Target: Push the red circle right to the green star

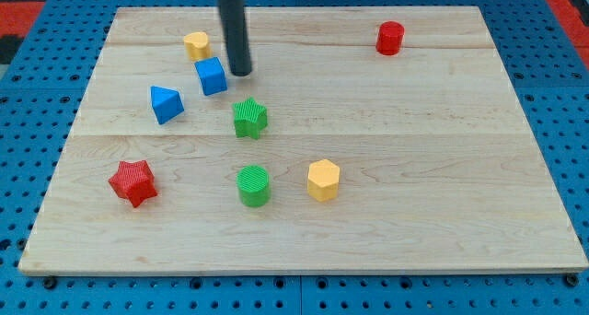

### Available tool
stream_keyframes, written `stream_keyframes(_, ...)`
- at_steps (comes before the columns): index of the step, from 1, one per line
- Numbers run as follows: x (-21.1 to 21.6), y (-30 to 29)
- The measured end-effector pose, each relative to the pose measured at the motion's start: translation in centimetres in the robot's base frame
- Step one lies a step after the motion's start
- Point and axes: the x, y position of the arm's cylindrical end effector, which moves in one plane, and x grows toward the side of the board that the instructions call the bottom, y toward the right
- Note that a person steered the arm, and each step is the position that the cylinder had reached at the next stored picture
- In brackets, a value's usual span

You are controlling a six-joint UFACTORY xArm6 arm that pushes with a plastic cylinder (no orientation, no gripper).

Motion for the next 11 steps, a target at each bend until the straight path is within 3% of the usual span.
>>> stream_keyframes(2,-2.0,25.3)
stream_keyframes(3,-5.6,30.2)
stream_keyframes(4,-8.5,23.1)
stream_keyframes(5,-7.6,15.9)
stream_keyframes(6,-5.1,13.8)
stream_keyframes(7,-5.5,17.0)
stream_keyframes(9,2.8,10.8)
stream_keyframes(10,3.7,9.9)
stream_keyframes(11,7.1,9.4)
